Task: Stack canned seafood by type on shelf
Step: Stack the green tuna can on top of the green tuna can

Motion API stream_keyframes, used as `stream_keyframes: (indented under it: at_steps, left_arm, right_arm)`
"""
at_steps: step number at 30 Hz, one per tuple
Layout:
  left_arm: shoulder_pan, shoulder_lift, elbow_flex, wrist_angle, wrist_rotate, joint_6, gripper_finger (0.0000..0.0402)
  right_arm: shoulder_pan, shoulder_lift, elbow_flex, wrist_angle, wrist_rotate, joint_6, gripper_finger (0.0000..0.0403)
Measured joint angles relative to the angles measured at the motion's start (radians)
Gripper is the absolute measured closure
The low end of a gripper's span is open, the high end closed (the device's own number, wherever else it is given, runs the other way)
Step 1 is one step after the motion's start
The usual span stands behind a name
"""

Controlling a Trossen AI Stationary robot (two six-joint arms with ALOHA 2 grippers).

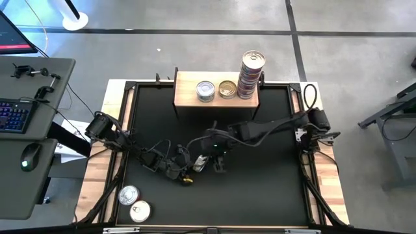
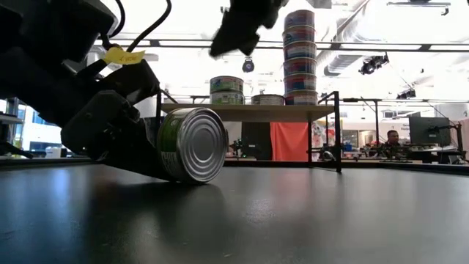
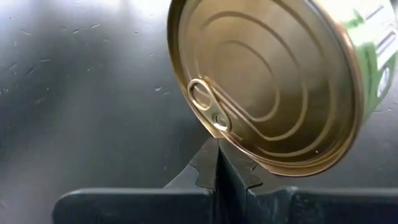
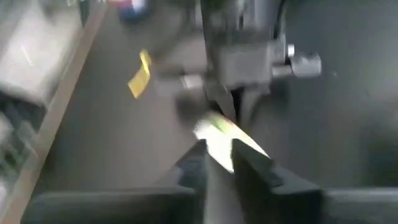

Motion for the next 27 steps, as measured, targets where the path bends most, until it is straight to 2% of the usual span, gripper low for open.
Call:
stream_keyframes:
  at_steps: [4,7,10,15,27]
  left_arm:
    - [0.0,0.001,0.0,0.002,0.0,-0.031,0.0401]
    - [0.002,0.001,0.0,0.003,0.004,-0.032,0.0402]
    - [0.002,0.001,0.0,0.003,0.005,-0.032,0.0402]
    - [0.002,0.001,0.0,0.003,0.007,-0.032,0.0401]
    - [0.015,0.002,0.0,0.003,0.015,-0.032,0.0402]
  right_arm:
    - [-0.007,0.092,0.14,-0.196,0.012,-0.214,0.0234]
    - [0.002,0.151,0.223,-0.275,0.042,-0.364,0.0162]
    - [0.013,0.192,0.269,-0.311,0.048,-0.502,0.0118]
    - [0.023,0.236,0.279,-0.273,0.074,-0.59,0.0108]
    - [0.016,0.339,0.28,-0.241,0.079,-0.644,0.0138]
